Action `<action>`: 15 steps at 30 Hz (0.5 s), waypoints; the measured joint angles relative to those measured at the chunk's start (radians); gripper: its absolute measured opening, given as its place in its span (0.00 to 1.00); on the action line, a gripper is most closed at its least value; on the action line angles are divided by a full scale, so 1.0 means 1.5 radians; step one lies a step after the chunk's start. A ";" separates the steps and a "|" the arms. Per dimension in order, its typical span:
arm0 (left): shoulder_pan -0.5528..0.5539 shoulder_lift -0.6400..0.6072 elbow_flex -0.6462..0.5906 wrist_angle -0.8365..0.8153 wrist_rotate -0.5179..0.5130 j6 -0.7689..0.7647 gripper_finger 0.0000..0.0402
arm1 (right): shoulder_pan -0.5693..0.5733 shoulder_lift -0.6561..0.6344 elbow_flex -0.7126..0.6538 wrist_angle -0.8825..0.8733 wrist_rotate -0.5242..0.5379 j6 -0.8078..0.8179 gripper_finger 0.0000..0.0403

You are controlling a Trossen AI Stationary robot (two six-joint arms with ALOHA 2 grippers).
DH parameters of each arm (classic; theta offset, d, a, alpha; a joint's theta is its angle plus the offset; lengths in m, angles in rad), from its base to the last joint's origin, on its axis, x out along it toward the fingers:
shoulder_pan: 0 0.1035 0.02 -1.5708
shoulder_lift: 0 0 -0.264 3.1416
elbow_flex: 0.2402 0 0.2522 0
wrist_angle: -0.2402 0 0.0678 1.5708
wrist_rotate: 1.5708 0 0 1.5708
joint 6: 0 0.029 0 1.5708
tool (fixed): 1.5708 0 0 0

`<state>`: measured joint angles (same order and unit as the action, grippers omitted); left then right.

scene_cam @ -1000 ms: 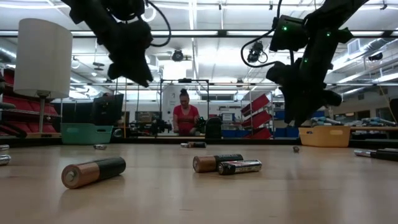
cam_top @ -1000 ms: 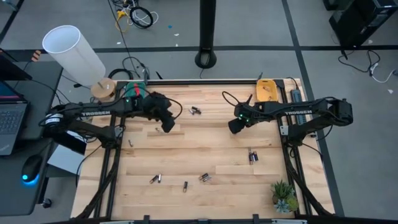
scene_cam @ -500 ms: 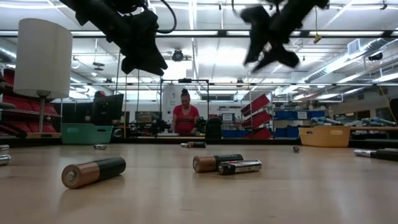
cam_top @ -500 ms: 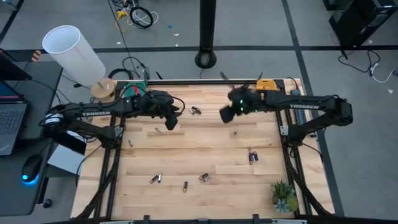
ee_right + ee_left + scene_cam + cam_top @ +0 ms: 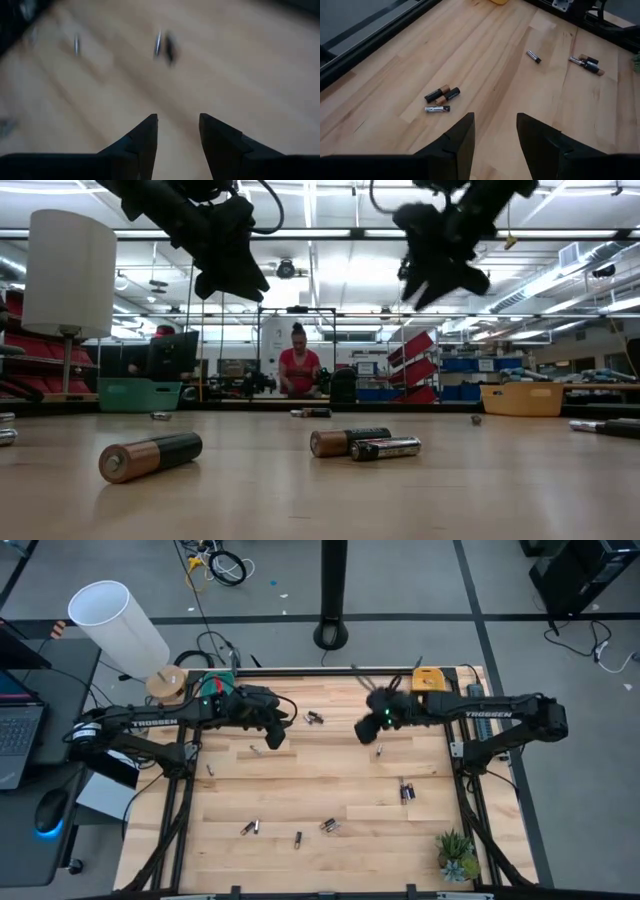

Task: Sort batteries
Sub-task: Put the silver battery into the yellow bin

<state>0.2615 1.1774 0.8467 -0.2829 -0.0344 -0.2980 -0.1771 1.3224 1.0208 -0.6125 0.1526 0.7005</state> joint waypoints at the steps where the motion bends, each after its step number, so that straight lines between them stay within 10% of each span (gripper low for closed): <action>1: 0.000 0.000 0.000 0.000 0.000 0.000 0.39 | 0.008 0.000 -0.016 -0.005 -0.019 0.014 0.38; 15: 0.002 0.001 0.000 0.058 -0.063 0.077 0.39 | 0.134 0.000 -0.158 -0.119 -0.281 0.260 0.37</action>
<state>0.2643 1.1782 0.8467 -0.1953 -0.1290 -0.1825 0.0240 1.3228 0.7834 -0.7908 -0.2683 1.0900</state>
